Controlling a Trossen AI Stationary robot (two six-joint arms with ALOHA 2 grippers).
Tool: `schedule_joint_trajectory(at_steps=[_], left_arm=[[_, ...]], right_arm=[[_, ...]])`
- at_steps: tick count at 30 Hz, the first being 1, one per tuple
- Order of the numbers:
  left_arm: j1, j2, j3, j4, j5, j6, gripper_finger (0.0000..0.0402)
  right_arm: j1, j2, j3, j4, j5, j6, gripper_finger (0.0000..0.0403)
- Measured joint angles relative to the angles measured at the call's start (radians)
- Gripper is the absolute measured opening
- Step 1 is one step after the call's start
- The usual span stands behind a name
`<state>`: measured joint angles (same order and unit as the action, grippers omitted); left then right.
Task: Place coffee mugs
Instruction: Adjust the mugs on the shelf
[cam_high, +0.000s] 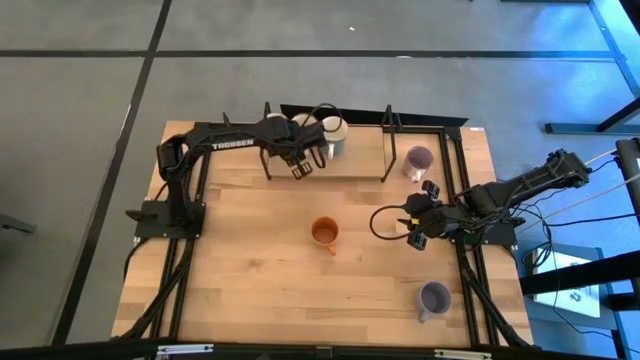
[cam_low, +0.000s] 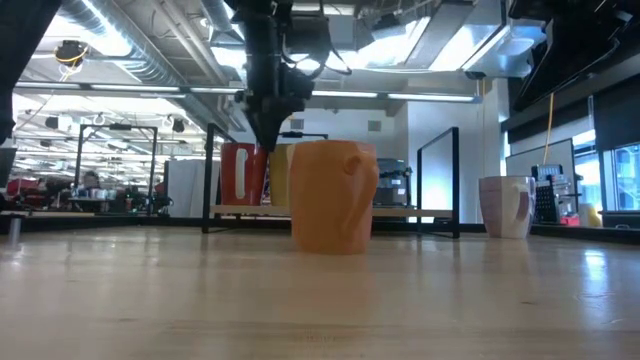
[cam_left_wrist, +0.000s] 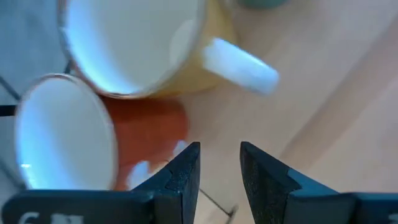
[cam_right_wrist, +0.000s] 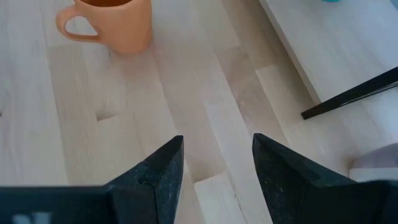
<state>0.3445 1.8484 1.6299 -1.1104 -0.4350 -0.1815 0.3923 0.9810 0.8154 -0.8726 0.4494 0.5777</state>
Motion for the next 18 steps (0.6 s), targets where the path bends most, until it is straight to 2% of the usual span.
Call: schedule_joint_trajectory(at_steps=[9,18], left_arm=[[0.004,0.012,-0.001,-0.034,-0.072,0.061,0.0108],[0.004,0.010,-0.001,-0.110,-0.070,0.056,0.0108]], right_arm=[[0.000,0.000,0.000,0.001,0.040,0.000,0.0179],[0.000,0.000,0.000,0.001,0.056,0.000,0.0179]])
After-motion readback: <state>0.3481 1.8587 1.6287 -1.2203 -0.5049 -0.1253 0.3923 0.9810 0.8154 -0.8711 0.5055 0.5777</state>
